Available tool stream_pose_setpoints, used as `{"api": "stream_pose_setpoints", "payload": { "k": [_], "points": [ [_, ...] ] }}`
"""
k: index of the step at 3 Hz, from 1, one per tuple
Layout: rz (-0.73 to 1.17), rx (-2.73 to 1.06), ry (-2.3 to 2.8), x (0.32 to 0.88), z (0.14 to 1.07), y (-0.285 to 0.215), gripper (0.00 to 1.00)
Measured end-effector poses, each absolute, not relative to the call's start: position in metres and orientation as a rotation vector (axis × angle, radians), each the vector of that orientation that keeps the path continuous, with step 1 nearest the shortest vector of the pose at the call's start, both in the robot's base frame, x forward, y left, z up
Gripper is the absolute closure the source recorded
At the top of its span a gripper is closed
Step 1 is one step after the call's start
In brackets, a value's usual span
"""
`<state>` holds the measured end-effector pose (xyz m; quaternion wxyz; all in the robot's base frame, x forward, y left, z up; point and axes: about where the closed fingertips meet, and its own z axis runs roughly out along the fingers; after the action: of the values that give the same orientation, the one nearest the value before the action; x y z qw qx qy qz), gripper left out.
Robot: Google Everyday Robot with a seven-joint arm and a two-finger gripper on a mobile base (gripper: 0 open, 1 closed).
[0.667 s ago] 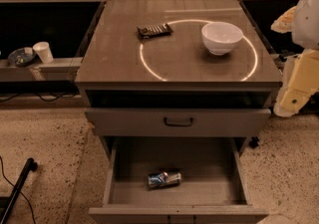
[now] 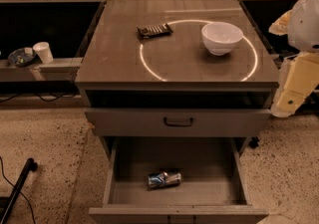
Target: Pick redbull can from middle drawer and place on counter
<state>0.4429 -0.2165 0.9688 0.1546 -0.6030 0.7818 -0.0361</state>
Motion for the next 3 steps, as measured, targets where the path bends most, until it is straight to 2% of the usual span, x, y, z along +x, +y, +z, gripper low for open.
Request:
{"api": "stream_pose_setpoints", "payload": {
  "k": [1,3],
  "points": [
    [-0.09,-1.755,2.207,0.442,0.937,-0.203,0.0],
    [-0.114,-1.848,2.23,0.445,0.779,-0.163,0.0]
  ]
}}
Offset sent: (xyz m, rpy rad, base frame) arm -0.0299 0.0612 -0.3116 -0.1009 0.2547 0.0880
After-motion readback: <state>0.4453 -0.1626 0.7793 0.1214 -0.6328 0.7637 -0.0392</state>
